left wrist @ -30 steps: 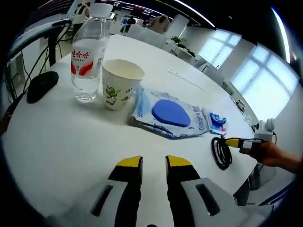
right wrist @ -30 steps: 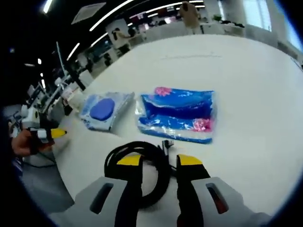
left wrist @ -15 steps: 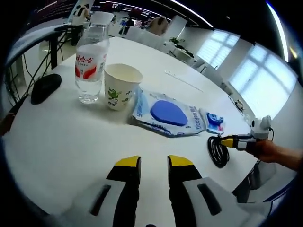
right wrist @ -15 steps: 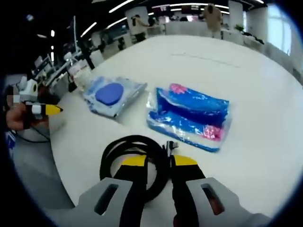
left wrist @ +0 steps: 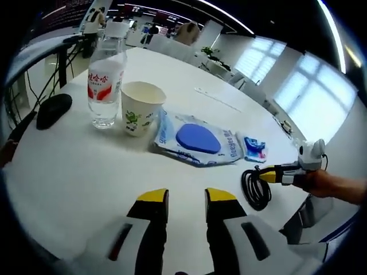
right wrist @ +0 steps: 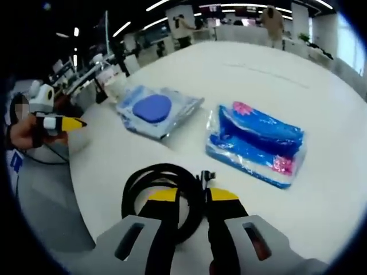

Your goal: Arrange the tabletop items into an orderly group along one side of the table until the central work area is clear of visible clutter.

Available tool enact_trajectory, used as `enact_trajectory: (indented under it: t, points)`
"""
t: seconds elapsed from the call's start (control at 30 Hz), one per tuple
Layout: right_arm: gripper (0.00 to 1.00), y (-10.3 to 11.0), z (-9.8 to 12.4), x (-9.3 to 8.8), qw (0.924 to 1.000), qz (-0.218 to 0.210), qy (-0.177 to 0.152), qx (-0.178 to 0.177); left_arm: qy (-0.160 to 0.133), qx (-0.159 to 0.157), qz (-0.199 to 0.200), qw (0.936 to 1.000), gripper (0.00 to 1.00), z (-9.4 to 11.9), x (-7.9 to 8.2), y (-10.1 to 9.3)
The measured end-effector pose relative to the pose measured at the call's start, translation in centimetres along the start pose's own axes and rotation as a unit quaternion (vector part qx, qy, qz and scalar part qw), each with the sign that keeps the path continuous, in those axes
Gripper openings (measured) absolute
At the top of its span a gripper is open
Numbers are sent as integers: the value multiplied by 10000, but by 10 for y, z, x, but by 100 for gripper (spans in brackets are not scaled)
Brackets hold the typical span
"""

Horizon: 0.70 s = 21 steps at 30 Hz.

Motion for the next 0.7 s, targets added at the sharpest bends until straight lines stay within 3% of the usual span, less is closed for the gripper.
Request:
enact_trajectory:
  t: [0.23,0.3,0.37,0.4,0.43,0.5,0.6,0.7]
  points:
    - [19,5,0,-1,9995,149,175,210,10,1,-104,9999,25,3,-2,0]
    - [21,5,5,5,9994,94,22,323,7,-9,-93,10000,25,4,-2,-1]
    - [22,5,11,16,9975,-400,-298,502,6,-7,-90,10000,26,5,-3,-1]
    - [24,2,16,24,9927,-811,-565,685,0,1,-77,10000,26,6,-3,-1]
    - [25,-2,19,26,9914,-901,-627,714,-8,3,-60,10000,26,7,-4,0]
    - [23,-21,26,27,9943,-780,-666,283,-15,19,-38,10000,26,8,-4,0]
    - [23,-43,32,27,9934,-907,-695,28,-19,48,-46,10000,26,10,-4,3]
    - [22,-67,40,26,9917,-1029,-710,-305,93,199,-300,9993,26,13,-6,4]
Point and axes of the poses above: the point that each gripper's makers call its tool centre point, and the gripper's own axes: z roughly backward along the fingers, y roughly to its left, x roughly out of its top, the point moved 3 cm from there along z, roughly backward along the fingers, and after that the axes turned 12 degrees about -z, right-handed, at the moved point
